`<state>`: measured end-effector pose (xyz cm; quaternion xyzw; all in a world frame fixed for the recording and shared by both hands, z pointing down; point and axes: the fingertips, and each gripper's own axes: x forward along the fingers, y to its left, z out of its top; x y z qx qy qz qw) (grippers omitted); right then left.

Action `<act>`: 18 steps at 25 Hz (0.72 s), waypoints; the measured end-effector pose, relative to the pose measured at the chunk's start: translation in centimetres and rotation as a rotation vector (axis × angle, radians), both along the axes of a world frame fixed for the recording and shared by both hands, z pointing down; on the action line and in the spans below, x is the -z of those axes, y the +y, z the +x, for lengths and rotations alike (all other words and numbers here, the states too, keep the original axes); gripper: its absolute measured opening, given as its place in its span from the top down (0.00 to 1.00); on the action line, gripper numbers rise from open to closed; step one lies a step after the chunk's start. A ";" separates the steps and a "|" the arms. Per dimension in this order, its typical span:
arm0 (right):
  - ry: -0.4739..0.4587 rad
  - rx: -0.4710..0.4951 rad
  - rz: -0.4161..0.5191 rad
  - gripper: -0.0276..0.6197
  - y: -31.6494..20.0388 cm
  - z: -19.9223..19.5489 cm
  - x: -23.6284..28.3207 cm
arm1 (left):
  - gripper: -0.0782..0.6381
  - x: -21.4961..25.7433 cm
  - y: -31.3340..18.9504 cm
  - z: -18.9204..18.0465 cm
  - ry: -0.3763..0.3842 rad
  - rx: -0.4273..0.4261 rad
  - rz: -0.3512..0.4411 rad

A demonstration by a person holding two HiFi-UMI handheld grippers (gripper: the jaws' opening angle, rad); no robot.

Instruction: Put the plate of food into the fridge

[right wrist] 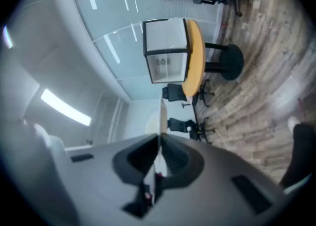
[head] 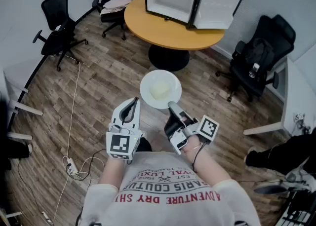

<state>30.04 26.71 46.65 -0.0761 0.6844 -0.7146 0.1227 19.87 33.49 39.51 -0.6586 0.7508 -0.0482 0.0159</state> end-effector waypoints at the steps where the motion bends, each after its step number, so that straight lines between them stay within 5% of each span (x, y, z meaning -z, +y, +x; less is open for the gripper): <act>1: -0.002 -0.002 0.003 0.90 0.0 0.1 0.0 | 0.85 0.0 0.0 0.1 -0.002 -0.002 0.000; 18: -0.016 -0.079 0.012 0.89 -2.7 -0.4 0.5 | 0.85 -0.5 -2.3 -1.7 0.044 -0.041 0.001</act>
